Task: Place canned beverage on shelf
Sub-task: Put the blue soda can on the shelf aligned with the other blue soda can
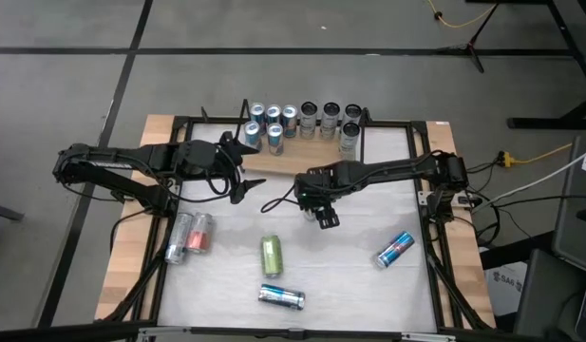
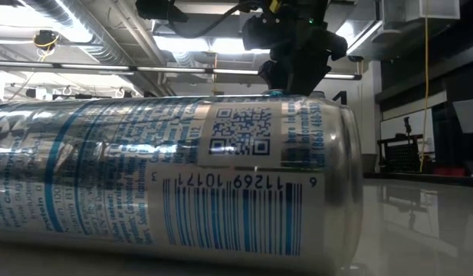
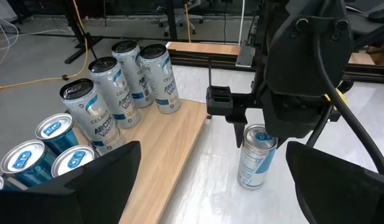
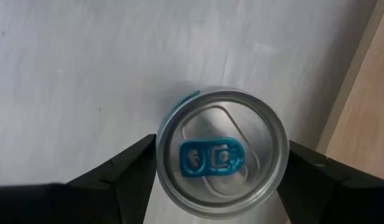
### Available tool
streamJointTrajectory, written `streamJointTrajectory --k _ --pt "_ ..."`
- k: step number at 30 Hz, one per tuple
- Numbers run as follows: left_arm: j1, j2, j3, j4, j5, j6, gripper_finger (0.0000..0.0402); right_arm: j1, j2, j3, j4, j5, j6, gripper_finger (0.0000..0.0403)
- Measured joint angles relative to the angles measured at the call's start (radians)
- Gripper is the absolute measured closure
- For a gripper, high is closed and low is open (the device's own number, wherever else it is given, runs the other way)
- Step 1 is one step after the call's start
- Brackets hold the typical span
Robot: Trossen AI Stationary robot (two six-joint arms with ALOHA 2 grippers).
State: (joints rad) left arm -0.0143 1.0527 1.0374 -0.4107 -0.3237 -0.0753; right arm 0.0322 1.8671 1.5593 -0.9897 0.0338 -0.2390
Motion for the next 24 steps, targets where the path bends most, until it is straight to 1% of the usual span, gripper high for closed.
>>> streamJointTrajectory --k 10,14,21,24 --pt "0.000 0.000 0.000 0.003 -0.007 -0.001 0.0006 0.000 0.000 0.000 0.006 0.000 0.000 0.0123" --pt "0.000 -0.006 0.000 0.003 -0.007 0.000 0.0006 0.000 0.000 0.000 0.036 0.000 0.020 0.0126" --pt "0.000 -0.097 0.001 -0.021 -0.006 0.031 0.0006 0.000 0.000 0.000 0.077 0.000 0.027 0.0167" --pt "0.000 -0.155 0.001 -0.063 -0.006 0.031 0.0006 0.000 0.000 0.000 0.080 0.000 0.028 0.0173"
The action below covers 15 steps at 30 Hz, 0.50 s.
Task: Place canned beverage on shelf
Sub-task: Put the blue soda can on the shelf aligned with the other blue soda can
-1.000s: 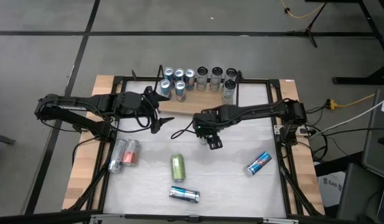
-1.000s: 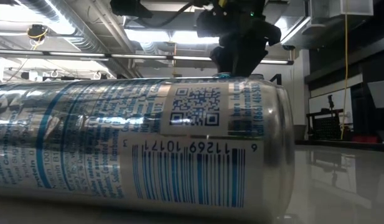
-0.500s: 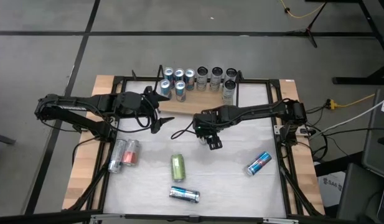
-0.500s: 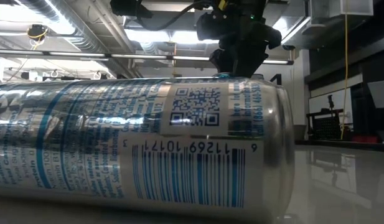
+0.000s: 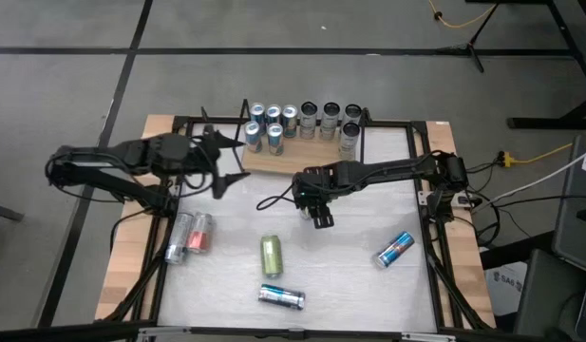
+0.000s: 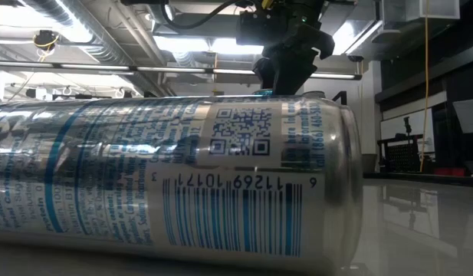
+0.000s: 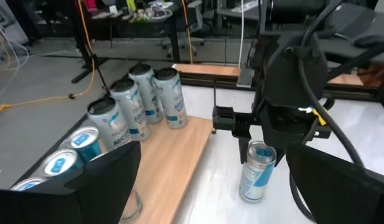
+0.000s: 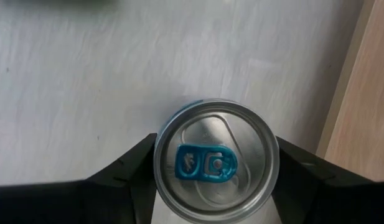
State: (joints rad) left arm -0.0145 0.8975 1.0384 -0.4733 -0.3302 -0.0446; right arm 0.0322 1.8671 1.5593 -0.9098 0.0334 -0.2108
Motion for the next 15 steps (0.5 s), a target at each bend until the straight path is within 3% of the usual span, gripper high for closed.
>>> streamJointTrajectory --k 10,15 --pt "0.000 -0.155 -0.003 -0.262 -0.021 -0.005 0.0006 0.000 0.000 0.004 0.052 0.000 0.003 0.0172" --pt "0.000 -0.247 -0.103 -0.203 0.001 -0.004 0.0006 -0.002 0.001 0.036 0.046 0.000 0.022 0.0172"
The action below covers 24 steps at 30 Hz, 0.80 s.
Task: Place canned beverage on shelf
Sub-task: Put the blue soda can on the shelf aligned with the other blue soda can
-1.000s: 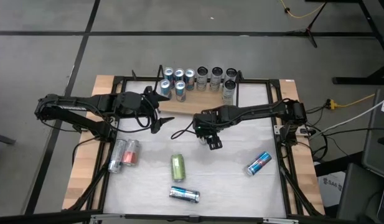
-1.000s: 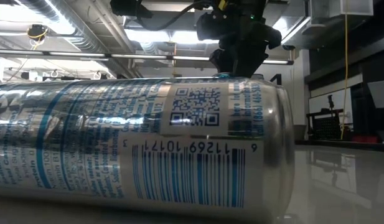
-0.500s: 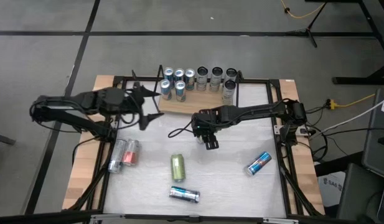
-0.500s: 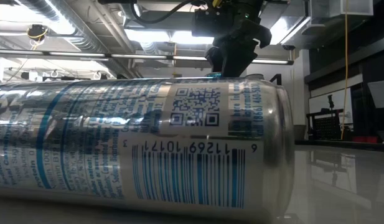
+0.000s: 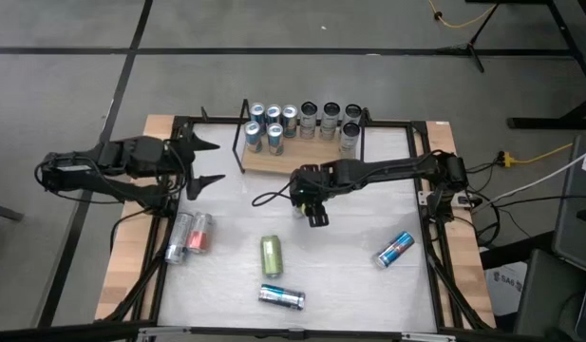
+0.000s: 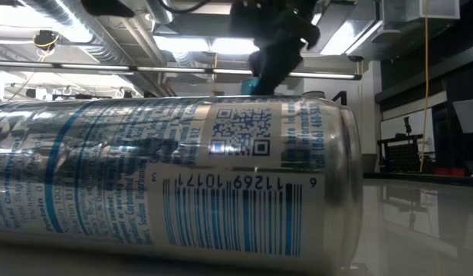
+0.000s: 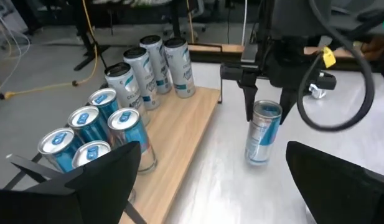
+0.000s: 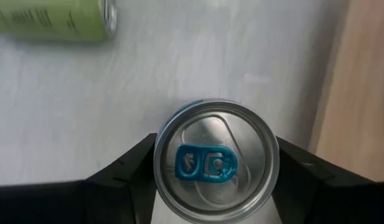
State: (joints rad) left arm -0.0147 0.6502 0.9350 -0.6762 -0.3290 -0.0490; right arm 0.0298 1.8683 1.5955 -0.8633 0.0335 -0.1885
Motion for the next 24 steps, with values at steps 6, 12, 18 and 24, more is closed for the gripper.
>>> streamJointTrajectory --k 6,12,18,24 --pt "0.000 -0.131 -0.224 0.219 0.013 0.000 0.0006 -0.035 0.000 0.090 0.000 -0.046 0.058 0.0172" --pt "0.000 -0.200 -0.406 0.440 0.122 0.000 0.0006 -0.099 0.000 0.220 -0.005 -0.045 0.099 0.0172" --pt "0.000 -0.208 -0.479 0.511 0.131 -0.020 0.0006 -0.194 0.000 0.357 -0.031 -0.046 0.054 0.0172" --pt "0.000 -0.208 -0.482 0.516 0.105 -0.060 0.0006 -0.317 0.000 0.449 -0.083 -0.043 -0.031 0.0172"
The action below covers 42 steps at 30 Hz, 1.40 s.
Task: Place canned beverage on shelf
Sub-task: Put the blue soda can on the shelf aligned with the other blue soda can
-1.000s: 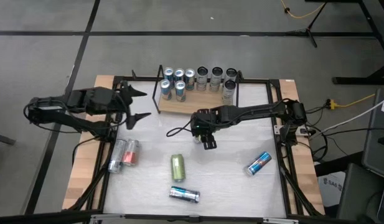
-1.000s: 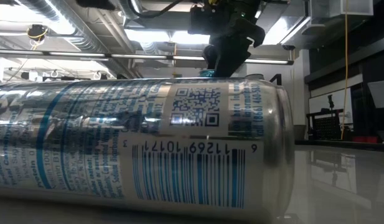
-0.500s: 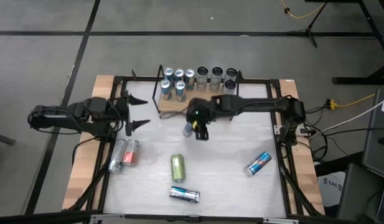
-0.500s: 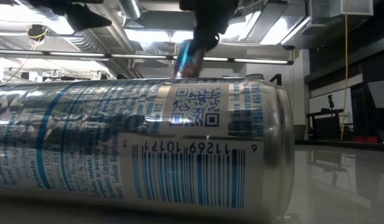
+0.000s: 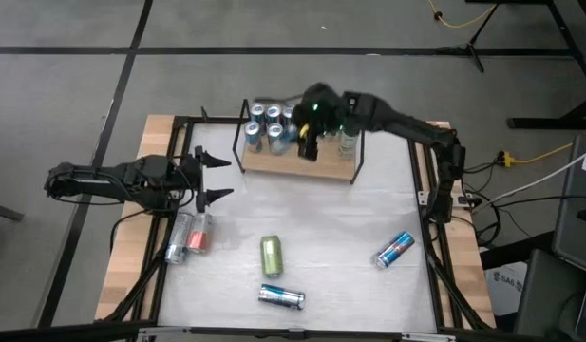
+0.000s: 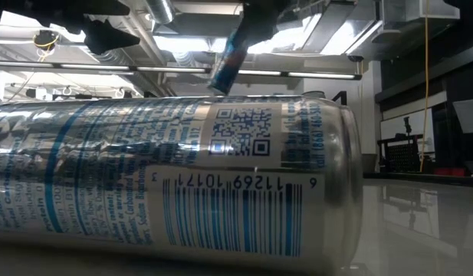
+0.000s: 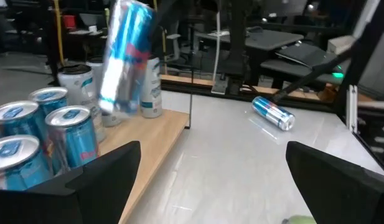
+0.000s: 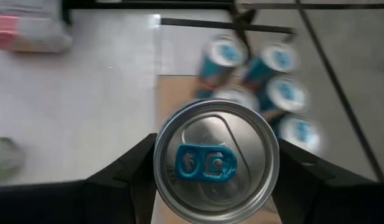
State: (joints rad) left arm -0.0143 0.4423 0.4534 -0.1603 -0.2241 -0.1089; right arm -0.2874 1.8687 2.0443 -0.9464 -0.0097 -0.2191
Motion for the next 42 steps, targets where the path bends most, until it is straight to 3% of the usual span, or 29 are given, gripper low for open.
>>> streamJointTrajectory --k 7,15,42 --pt "0.000 0.000 0.000 0.000 -0.075 -0.024 0.0006 -0.106 0.000 0.023 -0.097 -0.014 -0.076 0.0172" --pt "0.001 0.000 0.000 -0.002 -0.178 -0.039 0.0006 -0.149 0.052 0.024 -0.125 -0.028 -0.090 0.0172" --pt "0.001 0.000 0.000 -0.004 -0.183 -0.039 0.0006 -0.151 0.245 0.023 -0.109 -0.027 -0.108 0.0172"
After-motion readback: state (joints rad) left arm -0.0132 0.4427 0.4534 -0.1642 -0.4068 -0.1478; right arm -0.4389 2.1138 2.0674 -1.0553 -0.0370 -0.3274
